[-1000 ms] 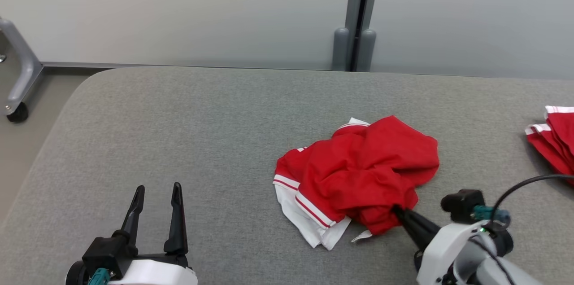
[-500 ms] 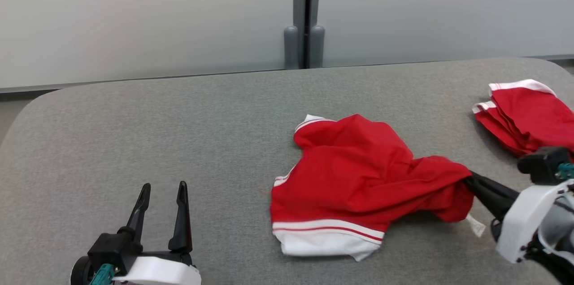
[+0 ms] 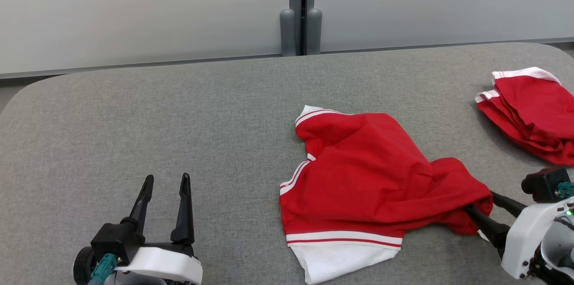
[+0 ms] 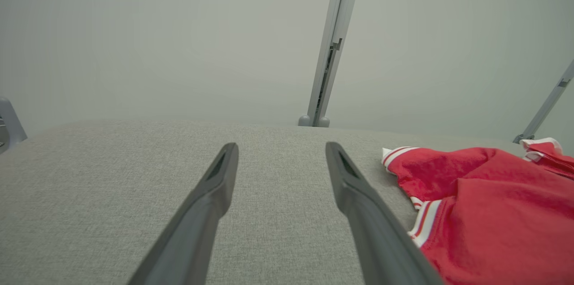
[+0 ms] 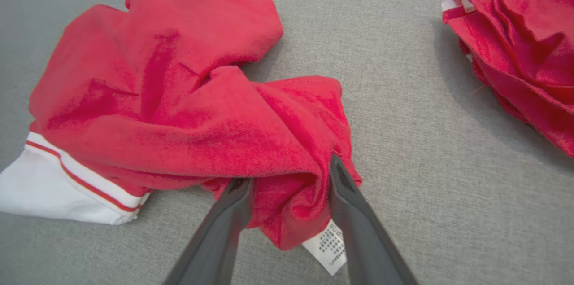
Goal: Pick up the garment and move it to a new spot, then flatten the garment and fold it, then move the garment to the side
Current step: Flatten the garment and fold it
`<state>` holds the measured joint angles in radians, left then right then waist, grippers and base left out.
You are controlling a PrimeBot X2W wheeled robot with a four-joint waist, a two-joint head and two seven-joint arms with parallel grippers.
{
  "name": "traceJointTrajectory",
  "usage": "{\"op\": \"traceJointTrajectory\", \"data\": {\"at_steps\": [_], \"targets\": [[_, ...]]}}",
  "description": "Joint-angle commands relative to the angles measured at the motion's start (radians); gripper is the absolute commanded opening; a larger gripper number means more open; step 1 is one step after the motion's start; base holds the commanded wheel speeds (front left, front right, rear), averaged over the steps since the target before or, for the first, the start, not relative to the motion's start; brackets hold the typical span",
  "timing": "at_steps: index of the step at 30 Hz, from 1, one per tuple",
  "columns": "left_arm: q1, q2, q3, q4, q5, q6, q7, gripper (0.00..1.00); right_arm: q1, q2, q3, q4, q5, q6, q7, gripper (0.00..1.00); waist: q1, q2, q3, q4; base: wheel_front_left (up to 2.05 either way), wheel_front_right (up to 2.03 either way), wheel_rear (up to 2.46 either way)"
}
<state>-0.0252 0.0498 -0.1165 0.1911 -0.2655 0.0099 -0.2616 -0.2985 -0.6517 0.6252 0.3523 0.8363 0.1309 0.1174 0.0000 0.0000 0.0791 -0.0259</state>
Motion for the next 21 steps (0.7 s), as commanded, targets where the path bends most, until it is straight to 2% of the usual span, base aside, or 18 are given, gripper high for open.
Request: {"op": "traceJointTrajectory", "data": {"at_steps": [1, 6, 11, 12, 17, 21], "targets": [[-0.011, 0.003, 0.008, 0.004, 0.005, -0.004, -0.004, 1.0, 0.002, 0.01, -0.024, -0.001, -0.005, 0.0, -0.037, 1.0, 0.0, 0.0, -0.005, -0.002, 0.0, 0.0, 0.0], [-0.007, 0.003, 0.02, 0.0, 0.011, -0.007, -0.005, 1.0, 0.011, 0.048, -0.109, -0.045, -0.038, 0.0, -0.168, 1.0, 0.0, 0.0, -0.021, -0.011, 0.0, 0.0, 0.0], [0.001, 0.004, 0.029, -0.004, 0.016, -0.01, -0.004, 1.0, 0.041, 0.129, -0.197, -0.103, -0.09, 0.0, -0.298, 1.0, 0.0, 0.0, -0.029, -0.013, 0.0, 0.0, 0.0], [0.001, 0.004, 0.029, -0.004, 0.016, -0.01, -0.004, 1.0, 0.041, 0.129, -0.197, -0.103, -0.09, 0.0, -0.298, 1.0, 0.0, 0.0, -0.029, -0.013, 0.0, 0.0, 0.0], [0.002, 0.008, 0.018, -0.011, 0.024, -0.017, -0.004, 1.0, 0.077, 0.232, -0.299, -0.129, -0.136, 0.0, -0.366, 1.0, 0.0, 0.0, -0.031, -0.011, 0.0, 0.0, 0.0], [-0.001, 0.008, 0.0, -0.015, 0.011, -0.03, 0.025, 1.0, 0.105, 0.308, -0.373, -0.124, -0.19, 0.0, -0.379, 1.0, 0.0, 0.0, -0.029, -0.007, 0.0, 0.0, 0.0]]}}
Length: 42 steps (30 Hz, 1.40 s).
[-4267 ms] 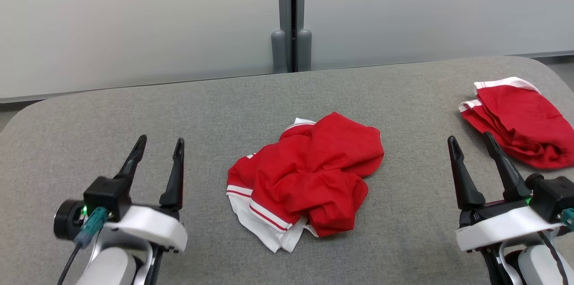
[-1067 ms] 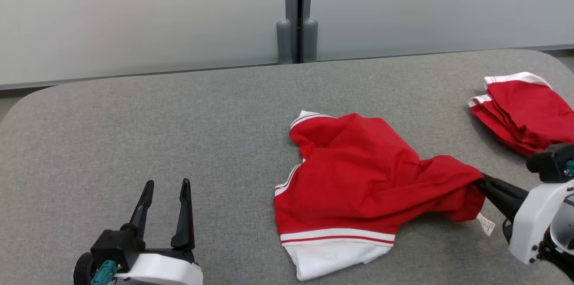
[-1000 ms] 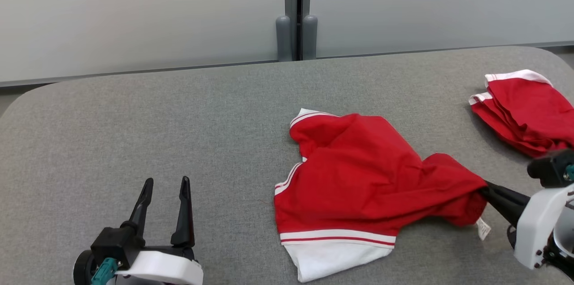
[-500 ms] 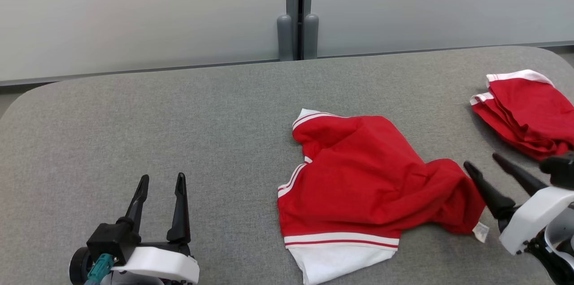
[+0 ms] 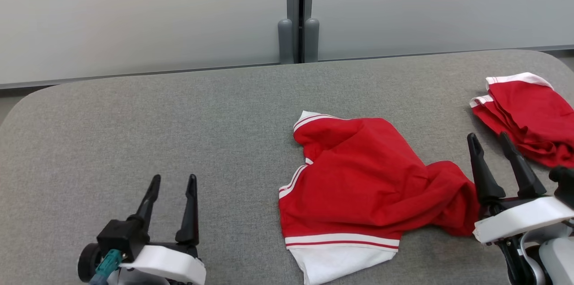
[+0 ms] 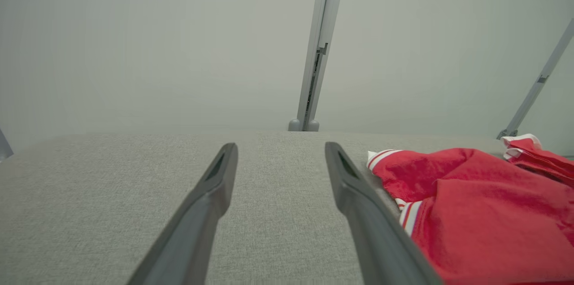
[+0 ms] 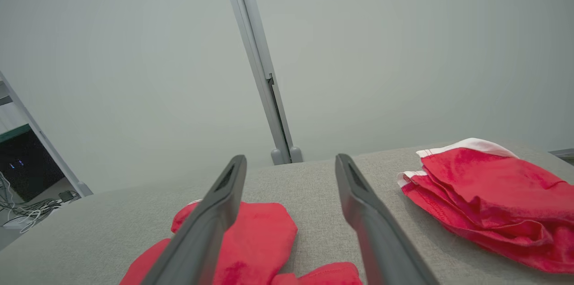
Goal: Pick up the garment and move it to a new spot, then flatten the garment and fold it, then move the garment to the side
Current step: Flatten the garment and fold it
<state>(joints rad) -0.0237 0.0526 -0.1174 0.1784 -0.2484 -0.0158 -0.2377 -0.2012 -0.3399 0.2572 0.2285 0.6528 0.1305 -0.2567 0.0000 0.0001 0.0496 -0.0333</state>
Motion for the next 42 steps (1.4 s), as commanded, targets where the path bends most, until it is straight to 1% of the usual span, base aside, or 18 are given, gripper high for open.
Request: {"op": "traceJointTrajectory", "data": {"at_steps": [1, 5, 8, 11, 13, 16, 19, 26, 27, 28, 29, 30, 31, 32, 38, 42], "targets": [[0.0, 0.005, -0.007, 0.0, -0.012, -0.011, 0.019, 1.0, 0.011, 0.01, -0.014, -0.001, -0.018, 0.001, -0.007, 1.0, 0.0, -0.0001, 0.001, 0.001, 0.0, 0.0, 0.0], [0.011, 0.004, -0.059, 0.019, -0.066, -0.056, 0.165, 1.0, 0.019, 0.041, -0.036, -0.002, -0.057, 0.001, -0.01, 1.0, 0.0, -0.0001, 0.002, 0.001, 0.0, 0.0, 0.0], [-0.003, 0.002, -0.106, 0.015, -0.114, -0.08, 0.278, 1.0, 0.017, 0.048, -0.045, -0.007, -0.076, 0.0, -0.01, 1.0, 0.0, -0.0001, 0.005, -0.002, 0.0, 0.0, 0.0], [-0.027, 0.002, -0.153, 0.016, -0.179, -0.094, 0.393, 1.0, 0.009, 0.056, -0.042, -0.011, -0.086, 0.001, -0.01, 1.0, 0.0, -0.0001, 0.015, -0.011, 0.0, 0.0, 0.0], [-0.05, 0.005, -0.189, 0.031, -0.195, -0.1, 0.482, 1.0, 0.001, 0.057, -0.036, -0.015, -0.09, 0.0, -0.01, 1.0, 0.0, -0.0001, 0.027, -0.02, 0.0, 0.0, 0.0], [-0.097, 0.005, -0.222, 0.047, -0.217, -0.104, 0.571, 1.0, -0.012, 0.053, -0.029, -0.019, -0.093, 0.001, -0.01, 1.0, 0.0, -0.0001, 0.048, -0.038, 0.0, 0.0, 0.0], [-0.141, 0.009, -0.249, 0.076, -0.209, -0.104, 0.63, 1.0, -0.022, 0.048, -0.022, -0.018, -0.097, 0.001, -0.01, 1.0, 0.0, -0.0001, 0.07, -0.061, 0.0, 0.0, 0.0], [-0.222, 0.013, -0.294, 0.165, -0.189, -0.105, 0.684, 1.0, -0.046, 0.046, -0.018, -0.026, -0.097, 0.0, -0.01, 1.0, 0.0, -0.0001, 0.111, -0.109, 0.0, 0.0, 0.0], [-0.227, 0.013, -0.301, 0.176, -0.191, -0.106, 0.687, 0.98, -0.048, 0.046, -0.017, -0.026, -0.097, 0.0, -0.01, 1.0, 0.0, -0.0001, 0.113, -0.112, 0.0, 0.0, 0.0], [-0.234, 0.014, -0.304, 0.184, -0.185, -0.106, 0.68, 0.83, -0.05, 0.046, -0.016, -0.026, -0.097, 0.001, -0.01, 1.0, 0.0, -0.0001, 0.116, -0.116, 0.0, 0.0, 0.0], [-0.242, 0.014, -0.3, 0.189, -0.181, -0.102, 0.667, 0.73, -0.05, 0.046, -0.017, -0.025, -0.097, 0.001, -0.01, 1.0, 0.0, -0.0001, 0.118, -0.117, 0.0, 0.0, 0.0], [-0.246, 0.014, -0.301, 0.196, -0.179, -0.1, 0.658, 0.12, -0.049, 0.047, -0.018, -0.025, -0.098, 0.0, -0.01, 1.0, 0.0, -0.0001, 0.118, -0.118, 0.0, 0.0, 0.0], [-0.246, 0.014, -0.301, 0.196, -0.179, -0.1, 0.658, 0.12, -0.049, 0.047, -0.018, -0.025, -0.098, 0.0, -0.01, 1.0, 0.0, -0.0001, 0.118, -0.118, 0.0, 0.0, 0.0], [-0.252, 0.015, -0.304, 0.209, -0.175, -0.101, 0.65, 0.0, -0.044, 0.05, -0.019, -0.022, -0.101, 0.001, -0.01, 1.0, 0.0, -0.0001, 0.115, -0.117, 0.0, 0.0, 0.0], [-0.271, 0.028, -0.295, 0.19, -0.18, -0.098, 0.627, 0.0, -0.046, 0.052, -0.015, -0.016, -0.107, 0.001, -0.01, 1.0, 0.0, -0.0001, 0.104, -0.107, 0.0, 0.0, 0.0], [-0.287, 0.064, -0.256, 0.14, -0.197, -0.083, 0.638, 0.0, -0.041, 0.049, -0.011, -0.019, -0.11, 0.0, -0.01, 1.0, 0.0, -0.0001, 0.104, -0.093, 0.0, 0.0, 0.0]]}}
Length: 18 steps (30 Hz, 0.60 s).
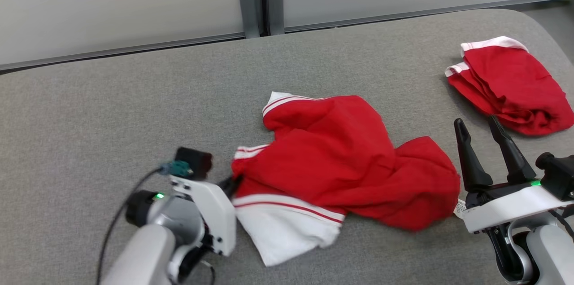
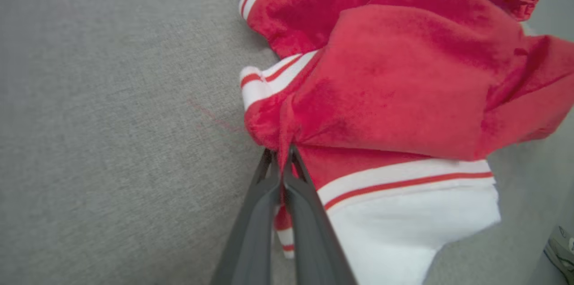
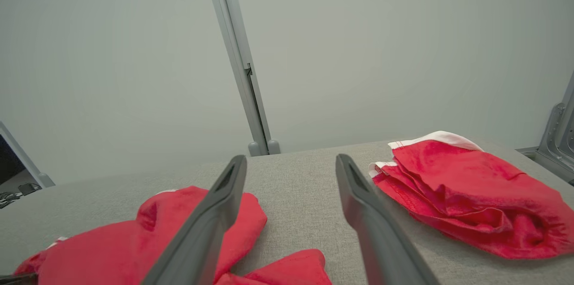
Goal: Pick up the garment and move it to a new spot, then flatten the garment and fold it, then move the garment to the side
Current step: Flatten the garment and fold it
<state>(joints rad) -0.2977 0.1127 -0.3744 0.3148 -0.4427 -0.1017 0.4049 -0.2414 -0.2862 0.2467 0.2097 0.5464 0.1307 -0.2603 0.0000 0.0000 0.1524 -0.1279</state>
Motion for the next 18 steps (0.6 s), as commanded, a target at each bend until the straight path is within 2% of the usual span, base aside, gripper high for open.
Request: {"op": "traceJointTrajectory", "data": {"at_steps": [1, 5, 9, 18], "targets": [[-0.021, 0.019, 0.014, -0.007, -0.005, 0.009, 0.004, 0.0, -0.001, -0.007, 0.002, -0.001, -0.004, 0.0, -0.007, 1.0, 0.0, 0.0, 0.005, 0.004, 0.0, 0.0, 0.0], [-0.055, 0.071, 0.075, -0.02, -0.036, 0.025, 0.049, 0.0, -0.015, -0.016, 0.013, -0.007, -0.005, 0.0, -0.007, 1.0, 0.0, 0.0, 0.025, 0.01, 0.0, 0.0, 0.0], [-0.085, 0.129, 0.146, 0.039, -0.082, 0.036, 0.089, 0.0, -0.033, -0.02, 0.032, -0.005, -0.007, 0.0, -0.007, 1.0, 0.0, 0.0, 0.049, 0.0, 0.0, 0.0, 0.0], [-0.111, 0.222, 0.264, 0.171, -0.149, 0.052, 0.078, 0.0, -0.045, -0.024, 0.032, 0.006, -0.001, 0.0, -0.007, 1.0, 0.0, 0.0, 0.068, -0.027, 0.0, 0.0, 0.0]]}}
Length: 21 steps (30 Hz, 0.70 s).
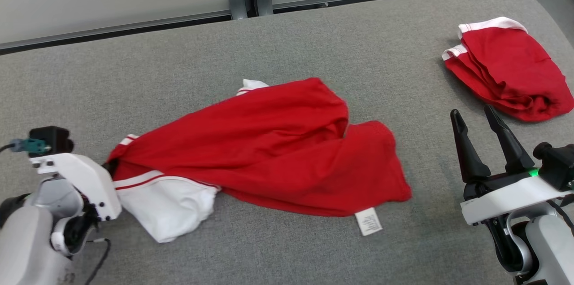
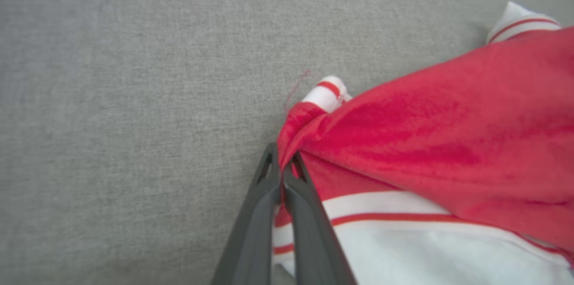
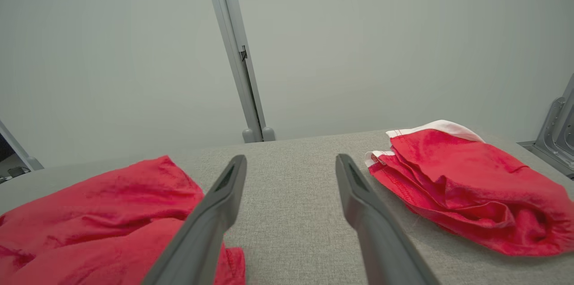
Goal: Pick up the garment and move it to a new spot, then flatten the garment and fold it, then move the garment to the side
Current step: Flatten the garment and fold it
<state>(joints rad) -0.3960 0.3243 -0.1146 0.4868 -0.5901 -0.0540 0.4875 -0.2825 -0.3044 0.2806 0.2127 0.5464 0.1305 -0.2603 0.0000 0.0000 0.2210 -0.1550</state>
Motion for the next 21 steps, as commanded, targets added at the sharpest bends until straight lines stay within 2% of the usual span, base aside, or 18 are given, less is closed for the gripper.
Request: {"op": "traceJointTrajectory", "data": {"at_steps": [1, 3, 4, 5, 10, 14, 18, 19, 21], "targets": [[-0.015, 0.016, 0.012, 0.004, -0.003, 0.007, -0.009, 0.0, -0.004, -0.007, -0.003, 0.003, -0.001, 0.0, -0.007, 1.0, 0.0, 0.0, 0.0, 0.0, 0.0, 0.0, 0.0], [-0.019, 0.026, 0.018, 0.017, -0.006, 0.006, -0.021, 0.0, 0.0, -0.002, -0.008, 0.009, -0.006, 0.001, -0.007, 1.0, 0.0, 0.0, -0.007, 0.005, 0.0, 0.0, 0.0], [-0.018, 0.026, 0.015, 0.02, -0.006, 0.002, -0.023, 0.83, 0.002, 0.001, -0.007, 0.011, -0.008, 0.0, -0.007, 1.0, 0.0, 0.0, -0.012, 0.008, 0.0, 0.0, 0.0], [-0.016, 0.024, 0.013, 0.02, -0.007, 0.001, -0.026, 1.0, 0.003, 0.003, -0.004, 0.014, -0.01, 0.0, -0.007, 1.0, 0.0, 0.0, -0.017, 0.011, 0.0, 0.0, 0.0], [0.015, 0.017, 0.006, -0.022, 0.01, 0.004, -0.072, 1.0, 0.01, 0.005, 0.009, 0.023, -0.008, 0.0, -0.007, 1.0, 0.0, 0.0, -0.051, 0.031, 0.0, 0.0, 0.0], [0.062, 0.011, 0.009, -0.124, 0.021, 0.002, -0.151, 1.0, 0.025, 0.002, 0.005, 0.032, -0.011, 0.0, -0.007, 1.0, 0.0, 0.0, -0.083, 0.054, 0.0, 0.0, 0.0], [0.146, 0.009, 0.016, -0.254, 0.064, 0.026, -0.267, 1.0, 0.042, 0.01, -0.019, 0.041, -0.017, 0.0, -0.007, 1.0, 0.0, 0.0, -0.109, 0.076, 0.0, 0.0, 0.0], [0.146, 0.009, 0.016, -0.254, 0.064, 0.026, -0.267, 1.0, 0.042, 0.01, -0.019, 0.041, -0.017, 0.0, -0.007, 1.0, 0.0, 0.0, -0.109, 0.076, 0.0, 0.0, 0.0], [0.196, -0.008, 0.015, -0.31, 0.082, 0.046, -0.316, 1.0, 0.053, 0.02, -0.043, 0.052, -0.024, 0.0, -0.007, 1.0, 0.0, 0.0, -0.118, 0.086, 0.0, 0.0, 0.0]]}}
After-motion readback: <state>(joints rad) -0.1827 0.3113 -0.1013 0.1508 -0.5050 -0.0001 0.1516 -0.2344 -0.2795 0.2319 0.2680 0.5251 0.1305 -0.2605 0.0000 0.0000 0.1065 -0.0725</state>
